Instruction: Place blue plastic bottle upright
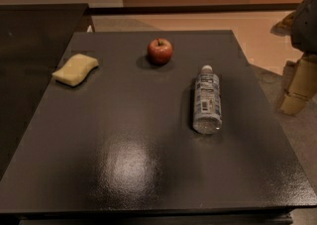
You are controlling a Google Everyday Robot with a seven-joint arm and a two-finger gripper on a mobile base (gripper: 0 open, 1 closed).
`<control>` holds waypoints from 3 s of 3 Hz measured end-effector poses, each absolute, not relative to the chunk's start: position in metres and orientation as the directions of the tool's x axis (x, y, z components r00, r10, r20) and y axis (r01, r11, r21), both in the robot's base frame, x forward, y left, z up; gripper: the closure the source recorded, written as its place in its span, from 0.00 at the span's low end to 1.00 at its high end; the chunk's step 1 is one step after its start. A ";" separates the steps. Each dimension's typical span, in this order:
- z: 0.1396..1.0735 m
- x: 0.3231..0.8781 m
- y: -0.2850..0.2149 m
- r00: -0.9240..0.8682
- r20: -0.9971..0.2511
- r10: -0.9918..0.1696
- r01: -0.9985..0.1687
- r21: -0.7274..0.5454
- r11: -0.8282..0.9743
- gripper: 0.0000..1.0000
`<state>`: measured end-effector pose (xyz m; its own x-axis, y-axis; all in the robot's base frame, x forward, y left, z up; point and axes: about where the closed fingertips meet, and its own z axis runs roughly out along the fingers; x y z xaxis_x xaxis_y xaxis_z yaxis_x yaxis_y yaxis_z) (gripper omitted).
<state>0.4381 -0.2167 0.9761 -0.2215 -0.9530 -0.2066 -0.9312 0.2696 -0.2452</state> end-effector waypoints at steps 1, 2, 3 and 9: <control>0.976 0.438 -0.217 -0.222 -0.207 -0.953 -0.931 -0.245 0.270 0.00; 0.979 0.450 -0.211 -0.253 -0.212 -0.944 -0.928 -0.224 0.299 0.00; 0.981 0.473 -0.199 -0.326 -0.242 -0.914 -0.904 -0.204 0.377 0.00; 0.915 0.534 -0.147 -0.948 -0.185 -0.258 -0.268 0.032 0.963 0.00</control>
Offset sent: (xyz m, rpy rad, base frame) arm 0.0272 0.0130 0.0030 0.0248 0.0761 -0.0746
